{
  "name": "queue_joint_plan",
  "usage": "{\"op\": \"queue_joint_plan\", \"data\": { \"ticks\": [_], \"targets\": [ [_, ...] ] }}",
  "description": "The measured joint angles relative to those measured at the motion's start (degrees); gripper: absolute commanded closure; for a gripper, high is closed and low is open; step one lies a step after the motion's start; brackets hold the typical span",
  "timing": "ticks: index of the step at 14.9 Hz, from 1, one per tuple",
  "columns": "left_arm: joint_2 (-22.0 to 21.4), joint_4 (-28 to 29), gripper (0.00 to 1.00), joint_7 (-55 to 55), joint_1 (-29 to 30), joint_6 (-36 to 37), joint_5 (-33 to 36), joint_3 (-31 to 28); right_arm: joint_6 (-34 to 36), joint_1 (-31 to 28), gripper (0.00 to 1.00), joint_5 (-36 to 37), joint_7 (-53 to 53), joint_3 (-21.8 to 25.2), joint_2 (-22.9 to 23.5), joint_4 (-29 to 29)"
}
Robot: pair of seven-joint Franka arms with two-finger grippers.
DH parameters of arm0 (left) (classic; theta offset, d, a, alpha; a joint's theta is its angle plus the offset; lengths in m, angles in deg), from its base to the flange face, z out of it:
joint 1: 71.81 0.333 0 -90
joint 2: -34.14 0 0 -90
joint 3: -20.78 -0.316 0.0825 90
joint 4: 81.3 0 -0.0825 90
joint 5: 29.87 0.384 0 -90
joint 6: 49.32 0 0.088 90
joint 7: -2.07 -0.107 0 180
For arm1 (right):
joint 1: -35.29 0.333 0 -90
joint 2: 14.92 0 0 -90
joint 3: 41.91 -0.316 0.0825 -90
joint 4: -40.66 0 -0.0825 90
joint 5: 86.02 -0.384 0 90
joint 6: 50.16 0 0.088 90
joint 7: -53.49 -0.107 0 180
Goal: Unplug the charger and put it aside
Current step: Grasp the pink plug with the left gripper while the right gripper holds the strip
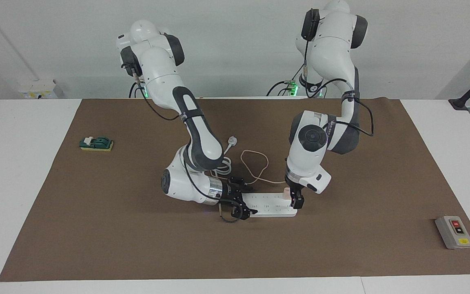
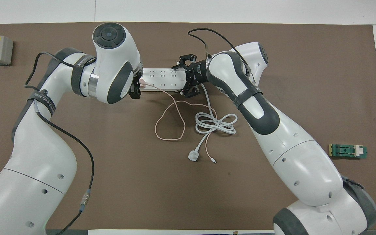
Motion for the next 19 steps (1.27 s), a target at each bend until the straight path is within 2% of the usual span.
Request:
{"op": "queue_joint_plan", "data": {
  "ticks": [14,16,18,19],
  "targets": [
    [-0.3,0.3,0.00,-0.1,0.0,-0.1,0.4,0.0,-2.6,0.5,0.00,2.3,0.0,0.0,1.9,1.1],
    [-0.3,0.3,0.00,-0.1,0.0,-0.1,0.4,0.0,-2.9,0.6,0.06,2.3,0.0,0.0,1.9,1.1],
    [-0.3,0.3,0.00,-0.2,-0.1,-0.1,0.4,0.0,-3.0,0.7,0.36,2.3,-0.1,0.0,1.8,1.1],
    [-0.3,0.3,0.00,-0.3,-0.1,-0.1,0.4,0.0,-3.0,0.7,0.38,2.3,-0.2,0.0,1.8,1.1]
  ]
}}
